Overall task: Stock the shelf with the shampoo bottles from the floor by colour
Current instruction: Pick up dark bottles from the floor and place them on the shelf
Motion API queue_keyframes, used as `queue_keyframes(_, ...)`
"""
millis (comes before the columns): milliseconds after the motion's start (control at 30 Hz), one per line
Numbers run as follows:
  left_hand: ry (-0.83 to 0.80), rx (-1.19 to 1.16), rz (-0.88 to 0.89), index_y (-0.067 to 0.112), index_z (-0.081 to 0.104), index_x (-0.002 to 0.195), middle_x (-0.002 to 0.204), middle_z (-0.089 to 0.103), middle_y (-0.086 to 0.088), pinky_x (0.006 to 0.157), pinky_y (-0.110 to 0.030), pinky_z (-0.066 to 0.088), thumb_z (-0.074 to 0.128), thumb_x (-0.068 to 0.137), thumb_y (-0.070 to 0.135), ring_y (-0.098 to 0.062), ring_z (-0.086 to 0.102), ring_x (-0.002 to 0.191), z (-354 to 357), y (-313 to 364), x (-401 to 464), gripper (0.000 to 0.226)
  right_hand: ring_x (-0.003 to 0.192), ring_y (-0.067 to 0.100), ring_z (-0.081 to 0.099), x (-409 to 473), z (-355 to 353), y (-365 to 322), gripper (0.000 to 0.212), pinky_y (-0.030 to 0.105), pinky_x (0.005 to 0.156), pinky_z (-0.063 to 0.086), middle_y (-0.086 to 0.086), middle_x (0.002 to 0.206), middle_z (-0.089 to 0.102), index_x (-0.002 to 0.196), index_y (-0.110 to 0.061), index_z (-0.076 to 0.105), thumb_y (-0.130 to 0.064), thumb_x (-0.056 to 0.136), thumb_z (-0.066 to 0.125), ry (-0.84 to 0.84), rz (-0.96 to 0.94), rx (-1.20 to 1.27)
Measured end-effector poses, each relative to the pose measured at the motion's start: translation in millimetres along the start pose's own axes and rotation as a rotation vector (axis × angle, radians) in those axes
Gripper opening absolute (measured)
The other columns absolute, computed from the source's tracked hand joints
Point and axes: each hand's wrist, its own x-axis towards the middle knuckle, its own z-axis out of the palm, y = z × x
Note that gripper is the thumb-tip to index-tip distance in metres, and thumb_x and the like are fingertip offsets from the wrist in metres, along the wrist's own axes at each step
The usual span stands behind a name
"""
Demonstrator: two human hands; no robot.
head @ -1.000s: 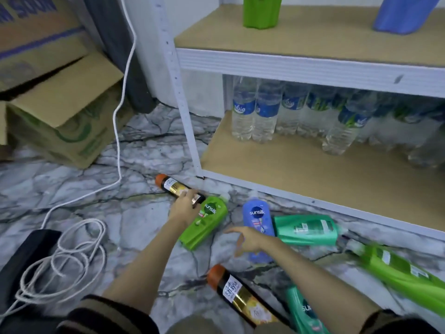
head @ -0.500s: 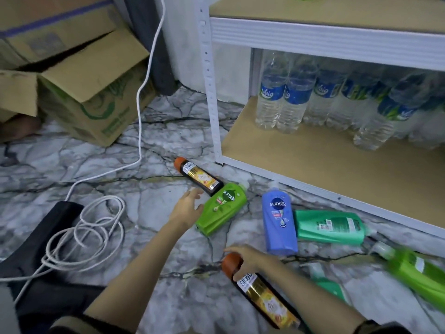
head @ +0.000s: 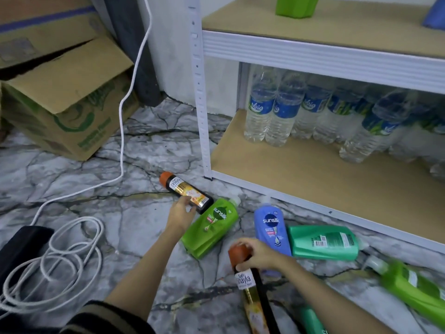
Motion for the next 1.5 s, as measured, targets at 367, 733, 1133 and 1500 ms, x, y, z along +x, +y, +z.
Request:
queue_keyframes(367, 0.184, -0.35, -0.445, 0.001, 0.029, 0.135, 0.136, 0.039, -0.028, 0.102, -0.045, 0.034, 0.072, 0.077, 0.026, -0.042, 0.04, 0.124, 29.4, -2.5, 71.2, 0.077, 0.087, 0.007, 0.056, -4.5, -103.0, -62.9, 0.052, 0.014, 0.074, 0.044, -0.021, 0.105, 0.061, 0.096, -0.038, 0.062, -0.001, 0.064, 0.081, 0.298, -0.214, 0.243)
queue_keyframes(733, 0.133, -0.377, -0.453, 0.026, -0.002, 0.147, 0.137, 0.041, -0.024, 0.099, -0.047, 0.041, 0.08, 0.067, 0.014, -0.041, 0.047, 0.119, 51.8, 1.0, 77.8, 0.115, 0.088, 0.008, 0.054, -5.6, -108.5, -65.8, 0.05, 0.01, 0.07, 0.046, -0.019, 0.106, 0.06, 0.1, -0.034, 0.062, -0.002, 0.066, 0.08, 0.365, -0.244, 0.261)
queue_keyframes(1133, 0.194, -0.956, -0.252, 0.024, 0.019, 0.144, 0.138, 0.04, -0.018, 0.097, -0.048, 0.044, 0.063, 0.073, -0.016, -0.036, 0.048, 0.119, 5.3, 30.0, 33.3, 0.092, 0.099, 0.015, 0.058, -12.7, -124.0, -80.6, 0.052, 0.027, 0.087, 0.047, -0.013, 0.107, 0.06, 0.098, -0.039, 0.058, -0.004, 0.066, 0.08, 0.587, -0.316, 0.246)
queue_keyframes(1500, 0.23, -0.817, 0.012, 0.039, 0.025, 0.136, 0.133, 0.041, -0.002, 0.092, -0.044, 0.048, 0.074, 0.064, -0.011, -0.024, 0.048, 0.118, -138.3, 180.1, -62.1, 0.1, 0.079, -0.023, 0.054, -91.7, -177.3, -255.0, 0.05, -0.003, 0.066, 0.038, -0.015, 0.091, 0.063, 0.102, -0.027, 0.062, 0.002, 0.065, 0.079, 0.65, -0.417, 0.177)
